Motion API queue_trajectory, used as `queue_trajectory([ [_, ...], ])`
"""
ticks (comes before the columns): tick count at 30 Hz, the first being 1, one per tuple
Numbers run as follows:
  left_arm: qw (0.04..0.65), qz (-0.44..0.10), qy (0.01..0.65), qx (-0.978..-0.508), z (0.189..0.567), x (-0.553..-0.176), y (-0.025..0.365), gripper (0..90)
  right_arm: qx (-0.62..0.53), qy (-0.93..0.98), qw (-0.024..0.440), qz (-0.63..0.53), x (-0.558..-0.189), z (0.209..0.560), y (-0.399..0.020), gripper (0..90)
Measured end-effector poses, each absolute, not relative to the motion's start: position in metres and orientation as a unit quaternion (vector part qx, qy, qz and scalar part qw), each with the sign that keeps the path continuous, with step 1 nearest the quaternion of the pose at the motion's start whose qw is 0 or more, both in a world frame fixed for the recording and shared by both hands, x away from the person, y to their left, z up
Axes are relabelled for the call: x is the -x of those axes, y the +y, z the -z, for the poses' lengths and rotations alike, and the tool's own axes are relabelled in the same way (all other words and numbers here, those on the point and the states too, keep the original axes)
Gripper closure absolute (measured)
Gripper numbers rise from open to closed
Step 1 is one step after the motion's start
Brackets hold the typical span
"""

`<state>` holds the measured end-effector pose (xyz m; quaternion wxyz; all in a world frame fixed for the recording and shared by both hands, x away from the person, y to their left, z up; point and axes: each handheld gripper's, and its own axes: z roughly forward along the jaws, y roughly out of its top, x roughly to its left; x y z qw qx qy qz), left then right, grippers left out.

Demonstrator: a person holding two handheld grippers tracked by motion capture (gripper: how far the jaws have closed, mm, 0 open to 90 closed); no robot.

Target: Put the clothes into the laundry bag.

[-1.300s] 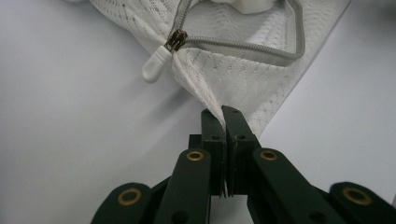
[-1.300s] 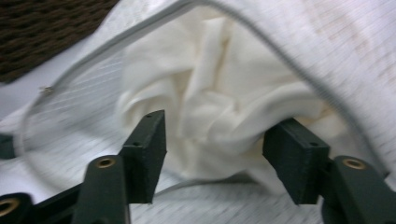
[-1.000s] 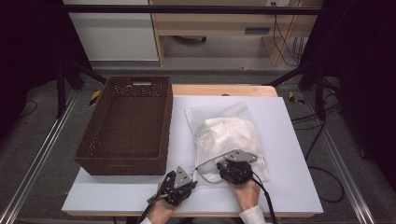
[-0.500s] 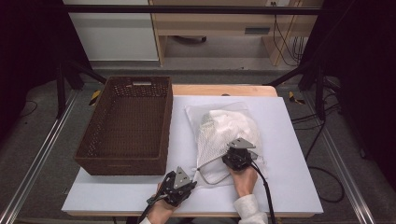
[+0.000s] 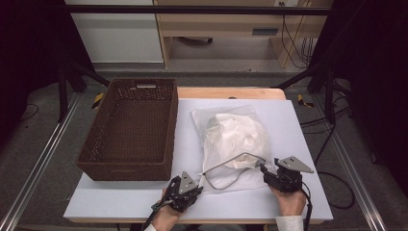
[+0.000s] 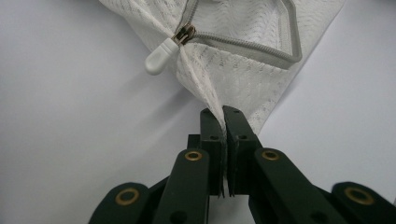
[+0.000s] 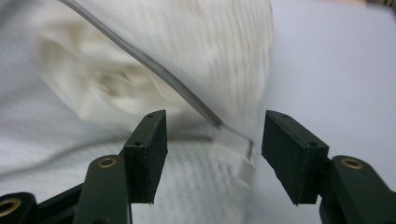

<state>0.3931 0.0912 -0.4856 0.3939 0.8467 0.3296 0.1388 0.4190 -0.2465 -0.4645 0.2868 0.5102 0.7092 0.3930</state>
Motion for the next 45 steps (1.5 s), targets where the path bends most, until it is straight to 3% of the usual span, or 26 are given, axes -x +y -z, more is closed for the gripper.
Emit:
queue_trajectory([
  [4, 0.396, -0.138, 0.331, -0.845, 0.486, -0.394, 0.091, 86.1, -0.536, 0.727, 0.252, -0.348, -0.43, 0.484, -0.257, 53.8],
  [8, 0.395, -0.139, 0.332, -0.845, 0.486, -0.394, 0.091, 86.0, -0.537, 0.734, 0.239, -0.34, -0.429, 0.485, -0.26, 85.3],
  [9, 0.395, -0.138, 0.333, -0.845, 0.486, -0.394, 0.092, 86.0, -0.537, 0.734, 0.238, -0.342, -0.426, 0.483, -0.261, 88.2],
  [15, 0.395, -0.14, 0.338, -0.843, 0.486, -0.395, 0.093, 86.0, -0.535, 0.726, 0.236, -0.364, -0.397, 0.471, -0.276, 89.9],
  [21, 0.398, -0.133, 0.347, -0.838, 0.486, -0.396, 0.097, 86.4, -0.525, 0.745, 0.215, -0.351, -0.378, 0.484, -0.278, 89.2],
  [23, 0.398, -0.133, 0.347, -0.839, 0.486, -0.396, 0.097, 86.5, -0.526, 0.745, 0.215, -0.349, -0.379, 0.483, -0.275, 81.9],
  [27, 0.4, -0.135, 0.346, -0.838, 0.486, -0.396, 0.096, 86.5, -0.502, 0.74, 0.236, -0.379, -0.378, 0.476, -0.266, 53.2],
  [30, 0.4, -0.138, 0.346, -0.838, 0.486, -0.395, 0.096, 86.5, -0.472, 0.74, 0.247, -0.411, -0.377, 0.463, -0.252, 49.4],
  [33, 0.398, -0.142, 0.343, -0.839, 0.486, -0.395, 0.095, 86.4, -0.445, 0.749, 0.233, -0.432, -0.383, 0.454, -0.232, 54.1],
  [38, 0.401, -0.142, 0.342, -0.838, 0.486, -0.395, 0.095, 86.8, -0.426, 0.783, 0.182, -0.414, -0.409, 0.466, -0.192, 77.0],
  [42, 0.403, -0.143, 0.339, -0.838, 0.483, -0.394, 0.096, 87.1, -0.427, 0.797, 0.185, -0.386, -0.431, 0.477, -0.17, 89.3],
  [45, 0.404, -0.142, 0.337, -0.838, 0.481, -0.392, 0.097, 87.3, -0.44, 0.791, 0.202, -0.374, -0.45, 0.483, -0.161, 90.0],
])
